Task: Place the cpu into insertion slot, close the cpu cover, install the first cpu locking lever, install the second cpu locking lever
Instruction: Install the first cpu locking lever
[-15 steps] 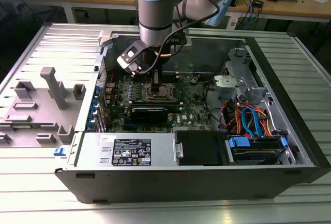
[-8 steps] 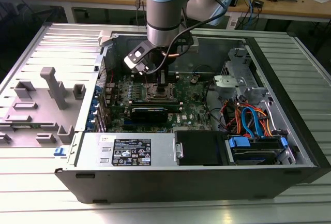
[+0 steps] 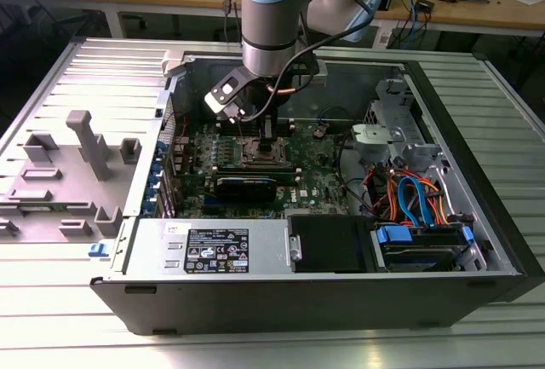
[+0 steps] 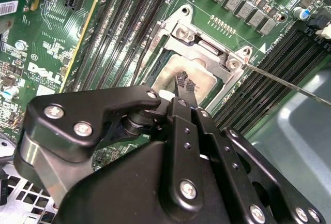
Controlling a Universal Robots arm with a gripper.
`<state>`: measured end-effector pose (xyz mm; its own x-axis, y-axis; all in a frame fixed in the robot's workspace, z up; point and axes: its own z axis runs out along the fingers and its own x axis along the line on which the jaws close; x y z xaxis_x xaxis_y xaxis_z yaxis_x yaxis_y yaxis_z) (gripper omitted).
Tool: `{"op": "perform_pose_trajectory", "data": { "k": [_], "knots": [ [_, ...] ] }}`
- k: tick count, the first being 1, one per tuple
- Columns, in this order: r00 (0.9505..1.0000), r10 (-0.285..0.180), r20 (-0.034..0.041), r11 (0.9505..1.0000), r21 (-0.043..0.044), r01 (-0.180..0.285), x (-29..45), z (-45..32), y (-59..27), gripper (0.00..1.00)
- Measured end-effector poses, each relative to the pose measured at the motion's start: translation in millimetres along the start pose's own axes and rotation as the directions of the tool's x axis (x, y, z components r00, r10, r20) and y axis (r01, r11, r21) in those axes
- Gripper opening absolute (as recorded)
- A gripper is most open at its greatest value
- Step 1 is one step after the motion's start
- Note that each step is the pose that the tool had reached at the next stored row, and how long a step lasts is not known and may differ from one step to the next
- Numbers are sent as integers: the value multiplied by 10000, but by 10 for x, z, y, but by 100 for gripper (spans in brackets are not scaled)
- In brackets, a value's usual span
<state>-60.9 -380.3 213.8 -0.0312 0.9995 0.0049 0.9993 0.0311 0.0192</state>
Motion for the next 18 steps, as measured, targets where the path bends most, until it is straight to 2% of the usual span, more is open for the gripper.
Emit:
{"op": "perform_pose_trajectory", "data": {
  "k": [5,8,11,18],
  "knots": [
    [10000,-10,0,10000,0,10,0,0,1,11],
    [9991,-414,-8,9991,1,414,1,0,0,11],
    [9956,-939,-18,9956,4,939,0,0,-1,11],
    [9954,-956,-19,9954,4,956,0,0,-1,11]
  ]
}}
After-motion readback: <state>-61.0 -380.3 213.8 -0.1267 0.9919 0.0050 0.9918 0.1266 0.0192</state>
